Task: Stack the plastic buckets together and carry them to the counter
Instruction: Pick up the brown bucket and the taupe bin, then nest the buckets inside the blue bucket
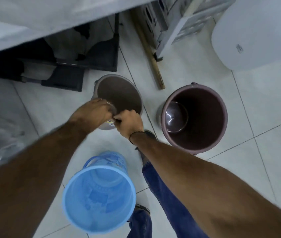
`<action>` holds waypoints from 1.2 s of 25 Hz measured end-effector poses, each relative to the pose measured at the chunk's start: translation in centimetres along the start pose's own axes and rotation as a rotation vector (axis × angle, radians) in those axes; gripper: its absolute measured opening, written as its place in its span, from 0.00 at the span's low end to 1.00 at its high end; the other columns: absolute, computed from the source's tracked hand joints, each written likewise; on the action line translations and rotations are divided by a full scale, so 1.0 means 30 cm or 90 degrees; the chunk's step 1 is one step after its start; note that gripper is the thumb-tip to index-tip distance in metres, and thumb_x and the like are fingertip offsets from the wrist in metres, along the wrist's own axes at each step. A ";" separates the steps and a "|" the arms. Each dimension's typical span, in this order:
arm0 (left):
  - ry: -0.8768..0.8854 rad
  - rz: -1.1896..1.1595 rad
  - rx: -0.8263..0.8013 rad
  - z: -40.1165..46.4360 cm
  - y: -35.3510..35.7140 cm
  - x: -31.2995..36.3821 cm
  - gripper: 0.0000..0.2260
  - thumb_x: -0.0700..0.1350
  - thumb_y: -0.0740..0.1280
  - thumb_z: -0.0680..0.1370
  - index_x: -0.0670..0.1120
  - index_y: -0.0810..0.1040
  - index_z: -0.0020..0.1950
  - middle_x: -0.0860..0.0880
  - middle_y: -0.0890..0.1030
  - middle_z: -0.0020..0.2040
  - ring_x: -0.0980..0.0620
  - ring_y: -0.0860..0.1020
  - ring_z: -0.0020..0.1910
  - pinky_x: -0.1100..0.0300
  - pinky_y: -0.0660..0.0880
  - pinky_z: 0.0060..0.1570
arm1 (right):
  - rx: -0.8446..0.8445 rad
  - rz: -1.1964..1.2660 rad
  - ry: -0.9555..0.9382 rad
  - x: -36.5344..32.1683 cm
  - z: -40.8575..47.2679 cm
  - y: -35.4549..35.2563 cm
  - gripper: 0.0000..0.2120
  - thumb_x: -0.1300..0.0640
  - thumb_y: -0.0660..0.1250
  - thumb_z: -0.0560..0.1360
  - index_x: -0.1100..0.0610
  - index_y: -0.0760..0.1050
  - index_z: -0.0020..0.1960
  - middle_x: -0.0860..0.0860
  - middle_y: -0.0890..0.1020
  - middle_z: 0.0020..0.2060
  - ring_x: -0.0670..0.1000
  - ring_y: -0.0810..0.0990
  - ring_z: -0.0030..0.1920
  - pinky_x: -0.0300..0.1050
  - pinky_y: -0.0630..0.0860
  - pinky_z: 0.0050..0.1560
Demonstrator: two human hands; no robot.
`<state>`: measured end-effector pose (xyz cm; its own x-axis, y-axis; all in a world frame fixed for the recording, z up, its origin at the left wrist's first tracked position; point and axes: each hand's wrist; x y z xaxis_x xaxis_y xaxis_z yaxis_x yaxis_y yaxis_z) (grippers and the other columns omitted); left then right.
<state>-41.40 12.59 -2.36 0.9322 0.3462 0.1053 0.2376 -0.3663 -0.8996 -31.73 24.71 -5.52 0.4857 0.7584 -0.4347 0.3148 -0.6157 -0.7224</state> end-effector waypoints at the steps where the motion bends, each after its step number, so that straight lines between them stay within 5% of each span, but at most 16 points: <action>1: -0.037 -0.059 0.061 -0.080 -0.029 0.030 0.15 0.41 0.68 0.75 0.43 0.83 0.60 0.43 0.84 0.59 0.41 0.80 0.59 0.48 0.75 0.61 | -0.011 -0.046 -0.039 -0.025 -0.046 -0.043 0.13 0.48 0.65 0.72 0.49 0.82 0.53 0.56 0.85 0.46 0.63 0.81 0.48 0.48 0.76 0.45; 7: -0.251 -0.159 0.171 -0.637 -0.288 0.413 0.17 0.34 0.75 0.63 0.42 0.84 0.51 0.43 0.84 0.44 0.39 0.80 0.47 0.50 0.77 0.49 | -0.112 -0.287 -0.265 -0.262 -0.536 -0.300 0.13 0.48 0.61 0.76 0.46 0.80 0.56 0.55 0.85 0.48 0.60 0.82 0.49 0.48 0.76 0.46; 15: -0.355 -0.310 0.220 -1.085 -0.249 0.931 0.21 0.36 0.77 0.62 0.43 0.84 0.54 0.46 0.84 0.50 0.44 0.79 0.50 0.52 0.76 0.50 | -0.199 -0.509 -0.456 -0.342 -1.079 -0.293 0.07 0.54 0.73 0.68 0.45 0.83 0.44 0.49 0.84 0.32 0.54 0.83 0.32 0.42 0.76 0.29; 18: -0.430 -0.437 0.150 -1.087 -0.044 1.069 0.21 0.38 0.80 0.59 0.48 0.84 0.51 0.51 0.84 0.49 0.48 0.79 0.48 0.56 0.77 0.47 | -0.319 -0.590 -0.431 -0.276 -1.118 -0.113 0.11 0.59 0.64 0.74 0.50 0.81 0.53 0.53 0.85 0.45 0.58 0.84 0.45 0.48 0.78 0.43; 25: -0.529 -0.585 0.089 -0.953 0.378 1.169 0.17 0.37 0.77 0.65 0.49 0.85 0.52 0.48 0.85 0.50 0.46 0.82 0.49 0.53 0.81 0.46 | -0.396 -0.629 -0.361 -0.121 -1.043 0.274 0.12 0.61 0.59 0.78 0.57 0.78 0.57 0.58 0.82 0.55 0.61 0.81 0.55 0.51 0.76 0.52; 28: -0.660 -0.613 0.208 -0.963 0.452 1.163 0.10 0.35 0.71 0.69 0.44 0.82 0.49 0.44 0.83 0.48 0.41 0.80 0.46 0.50 0.79 0.40 | -0.364 -0.525 -0.297 -0.069 -1.011 0.325 0.10 0.53 0.62 0.77 0.55 0.79 0.53 0.57 0.82 0.52 0.62 0.80 0.53 0.51 0.76 0.50; 30: -0.837 -0.670 0.306 -0.993 0.498 1.142 0.10 0.38 0.71 0.72 0.44 0.78 0.52 0.43 0.80 0.50 0.42 0.77 0.46 0.50 0.77 0.41 | -0.213 -0.372 -0.205 -0.044 -0.976 0.320 0.10 0.50 0.66 0.74 0.55 0.79 0.49 0.55 0.84 0.46 0.60 0.81 0.48 0.48 0.77 0.45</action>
<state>2.21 -6.75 0.43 -0.4314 0.7442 0.5100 0.2208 0.6352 -0.7401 -5.48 11.54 3.87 -0.0839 0.9757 -0.2025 0.7043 -0.0857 -0.7047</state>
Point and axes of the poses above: each hand's wrist, its own z-axis towards the middle knuckle, its own y-axis out of the palm, x = y × z
